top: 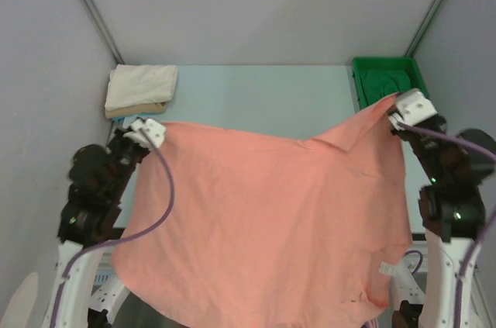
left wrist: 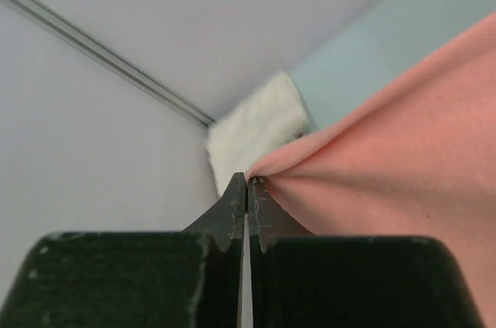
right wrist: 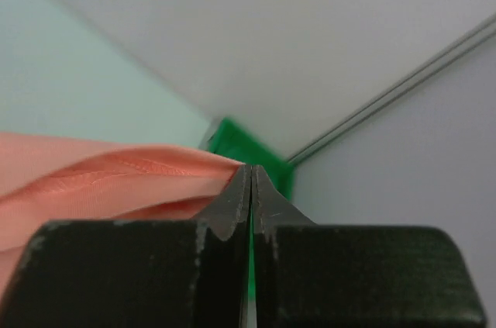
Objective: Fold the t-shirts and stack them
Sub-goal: Flatten the tshirt out
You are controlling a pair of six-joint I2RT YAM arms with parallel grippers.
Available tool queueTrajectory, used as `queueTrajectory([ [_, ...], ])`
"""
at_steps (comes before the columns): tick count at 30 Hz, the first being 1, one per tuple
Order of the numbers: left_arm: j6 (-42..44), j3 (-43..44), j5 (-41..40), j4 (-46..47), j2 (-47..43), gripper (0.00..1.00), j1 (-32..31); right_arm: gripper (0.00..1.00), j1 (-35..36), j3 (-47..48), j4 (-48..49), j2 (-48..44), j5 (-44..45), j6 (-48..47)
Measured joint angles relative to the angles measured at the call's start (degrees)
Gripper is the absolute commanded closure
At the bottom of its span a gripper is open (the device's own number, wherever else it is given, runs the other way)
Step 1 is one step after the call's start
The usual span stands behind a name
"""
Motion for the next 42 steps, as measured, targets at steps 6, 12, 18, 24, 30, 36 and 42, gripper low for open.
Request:
queueTrajectory([
  [6, 3.1, -25.3, -3.5, 13.0, 9.5, 1.0, 0.2, 1.0, 0.0, -24.0, 5.6, 6.5, 0.9, -2.8],
  [12, 4.4, -29.4, -3.9, 28.5, 29.2, 1.0, 2.3, 1.0, 1.0, -27.2, 14.8, 23.4, 2.2, -1.9],
  [18, 3.5, -24.8, -3.8, 41.2, 47.3, 0.99, 6.3, 1.0, 5.6, -24.6, 27.4, 40.2, 7.0, -1.6],
  [24, 2.4, -18.3, -3.9, 48.5, 57.9, 1.0, 9.6, 1.0, 8.2, -15.2, 35.4, 57.2, 10.5, -1.6],
  [30, 2.9, -10.9, -5.1, 53.6, 66.6, 1.0, 10.3, 1.0, 7.7, -2.9, 39.0, 67.8, 12.5, -1.7],
  [36, 2.8, -2.6, -5.4, 53.7, 73.6, 1.0, 10.5, 1.0, 7.8, 7.4, 40.0, 75.3, 13.7, -1.7],
  [42, 0.3, -4.0, -4.5, 54.3, 72.3, 1.0, 10.6, 1.0, 8.9, 4.9, 40.9, 75.3, 15.8, -1.5],
])
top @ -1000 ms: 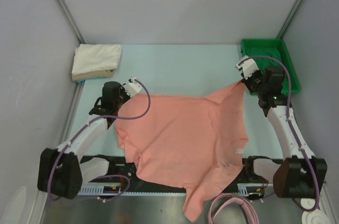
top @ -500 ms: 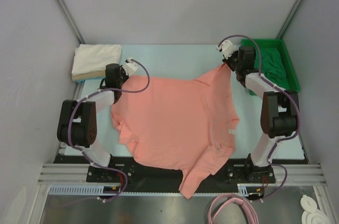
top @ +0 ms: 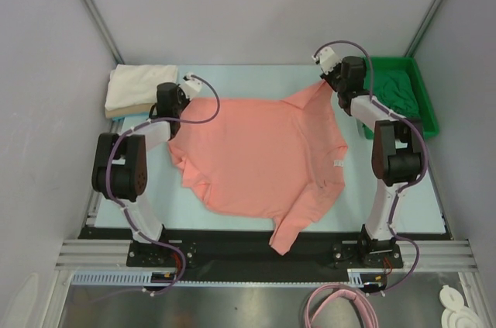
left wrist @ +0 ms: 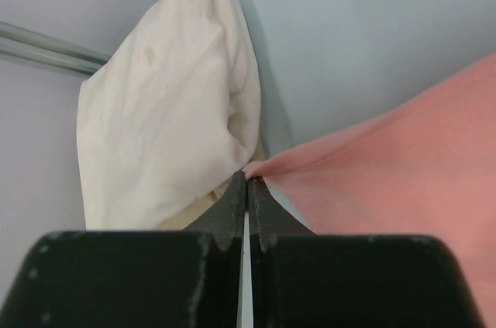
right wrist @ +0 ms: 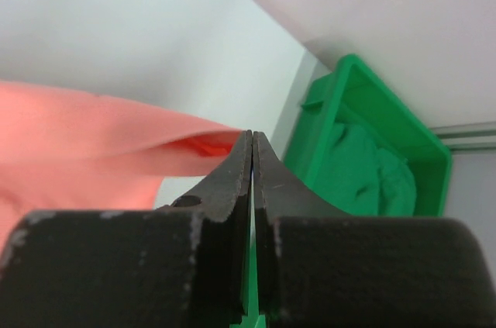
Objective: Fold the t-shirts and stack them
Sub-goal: Flatten the tshirt out
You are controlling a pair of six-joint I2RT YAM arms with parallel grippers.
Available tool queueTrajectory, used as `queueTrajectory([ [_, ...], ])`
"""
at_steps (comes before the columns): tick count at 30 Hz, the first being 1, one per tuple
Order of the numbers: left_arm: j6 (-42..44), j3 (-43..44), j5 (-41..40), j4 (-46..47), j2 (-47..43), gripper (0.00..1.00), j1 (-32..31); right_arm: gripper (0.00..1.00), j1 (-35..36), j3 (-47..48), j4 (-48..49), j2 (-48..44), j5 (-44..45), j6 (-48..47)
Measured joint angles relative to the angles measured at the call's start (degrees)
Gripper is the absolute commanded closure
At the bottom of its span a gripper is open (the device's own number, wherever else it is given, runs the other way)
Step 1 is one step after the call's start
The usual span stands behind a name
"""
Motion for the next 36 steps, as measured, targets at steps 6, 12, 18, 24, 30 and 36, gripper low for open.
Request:
queueTrajectory([
  [6, -5.7, -2.9, 6.4, -8.6, -16.1, 1.0, -0.1, 1.0, -1.7, -3.6, -8.0, -11.8, -2.5, 6.1],
  [12, -12.3, -1.4, 14.1, -18.1, -40.8, 1.0, -1.1, 1.0, -4.0, -1.9, -16.3, -35.3, -5.5, 12.8],
  [18, -15.1, 7.1, 17.8, -29.6, -56.9, 1.0, -1.8, 1.0, -3.7, 5.6, -24.7, -55.5, -7.4, 15.9],
  [24, -16.1, 15.6, 19.8, -42.7, -69.0, 1.0, -1.8, 1.0, -4.3, 14.1, -36.2, -68.0, -8.5, 16.0],
  [30, -16.0, 31.6, 20.3, -51.5, -70.9, 1.0, -1.8, 1.0, -5.4, 29.0, -45.6, -70.4, -9.7, 14.7],
  [36, -15.9, 40.8, 20.2, -55.1, -70.8, 1.0, -1.8, 1.0, -5.5, 40.3, -49.3, -69.7, -11.3, 15.3],
])
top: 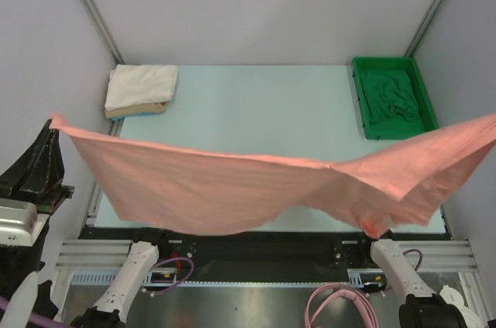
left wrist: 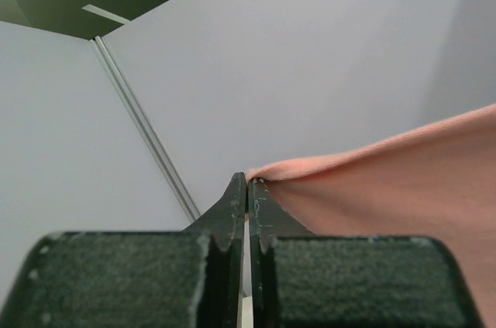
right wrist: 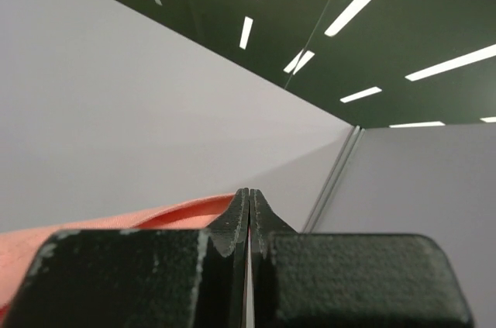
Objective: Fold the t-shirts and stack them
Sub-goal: Flatten the tshirt out
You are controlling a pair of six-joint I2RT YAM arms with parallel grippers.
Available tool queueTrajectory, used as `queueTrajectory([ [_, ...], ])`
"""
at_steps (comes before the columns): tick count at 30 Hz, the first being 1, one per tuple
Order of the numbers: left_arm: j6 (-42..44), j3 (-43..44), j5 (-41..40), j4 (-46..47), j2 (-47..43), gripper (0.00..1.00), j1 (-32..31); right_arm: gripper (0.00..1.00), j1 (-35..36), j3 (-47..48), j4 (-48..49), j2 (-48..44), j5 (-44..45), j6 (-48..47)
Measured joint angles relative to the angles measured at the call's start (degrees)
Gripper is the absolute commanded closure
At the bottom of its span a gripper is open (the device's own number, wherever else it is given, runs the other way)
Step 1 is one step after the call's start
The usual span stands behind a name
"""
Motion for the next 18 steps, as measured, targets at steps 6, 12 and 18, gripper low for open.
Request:
queueTrajectory([
  [6, 1.5, -4.5, -1.6, 0.8, 1.0, 1.0, 0.0, 1.0, 0.0, -3.2, 3.9, 1.2, -0.7, -0.5],
  [12, 3.5, -23.3, -3.8, 8.2, 5.4, 1.0, 0.0, 1.0, 0.0, -28.1, 13.8, 3.7, -0.2, -4.2],
  [18, 5.0, -42.9, -6.0, 16.3, 14.4, 1.0, 0.0, 1.0, 0.0, -48.5, 18.4, 14.0, 0.9, -6.6],
])
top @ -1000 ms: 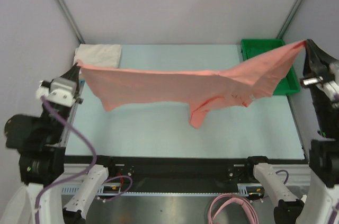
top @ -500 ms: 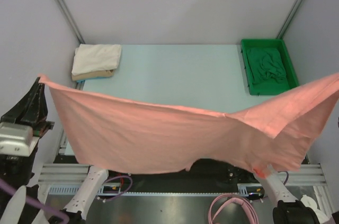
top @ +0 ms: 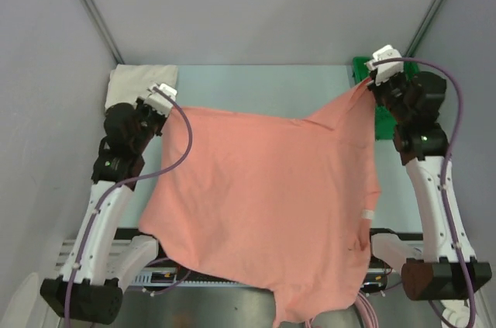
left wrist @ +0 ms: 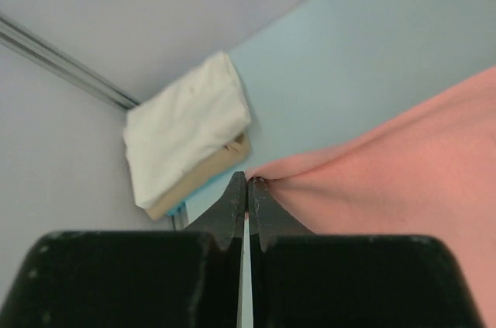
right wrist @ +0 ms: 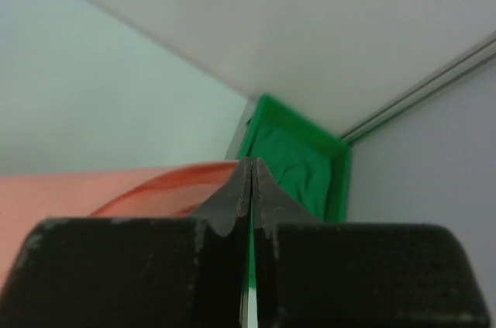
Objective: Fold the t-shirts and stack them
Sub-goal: Flatten the tshirt out, then fold the tshirt
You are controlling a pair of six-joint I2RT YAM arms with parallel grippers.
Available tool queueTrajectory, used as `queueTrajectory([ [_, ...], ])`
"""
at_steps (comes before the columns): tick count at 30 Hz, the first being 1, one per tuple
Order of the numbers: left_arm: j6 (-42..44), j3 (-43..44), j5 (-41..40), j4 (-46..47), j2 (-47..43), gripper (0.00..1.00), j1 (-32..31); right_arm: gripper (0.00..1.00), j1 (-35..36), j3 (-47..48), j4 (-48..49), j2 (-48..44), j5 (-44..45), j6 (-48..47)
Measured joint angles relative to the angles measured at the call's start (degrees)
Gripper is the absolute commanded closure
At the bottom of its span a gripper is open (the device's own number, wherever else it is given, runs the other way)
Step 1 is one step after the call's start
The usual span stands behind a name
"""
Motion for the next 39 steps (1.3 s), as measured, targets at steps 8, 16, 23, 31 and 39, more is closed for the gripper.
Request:
queueTrajectory([
  [8, 2.3, -7.8, -2.6, 12.8, 16.7, 1.0, 0.0, 1.0, 1.0, -10.0, 14.8, 17.9, 5.2, -3.5],
  [16, 3.0, -6.7, -5.5, 23.9, 32.0, 1.0, 1.4, 1.0, 4.7, -3.4, 24.3, 36.3, 10.9, -5.6],
  [23, 2.9, -4.5, -6.6, 29.2, 38.5, 0.99, 2.6, 1.0, 6.5, 3.5, 27.8, 45.2, 13.2, -5.8],
  [31, 2.5, -2.2, -7.5, 32.4, 43.4, 1.0, 4.6, 1.0, 7.5, 18.1, 26.7, 56.5, 14.4, -5.7],
  [39, 2.3, -0.7, -7.5, 33.9, 46.5, 1.0, 4.9, 1.0, 8.5, 24.4, 24.2, 61.2, 15.2, -5.3],
])
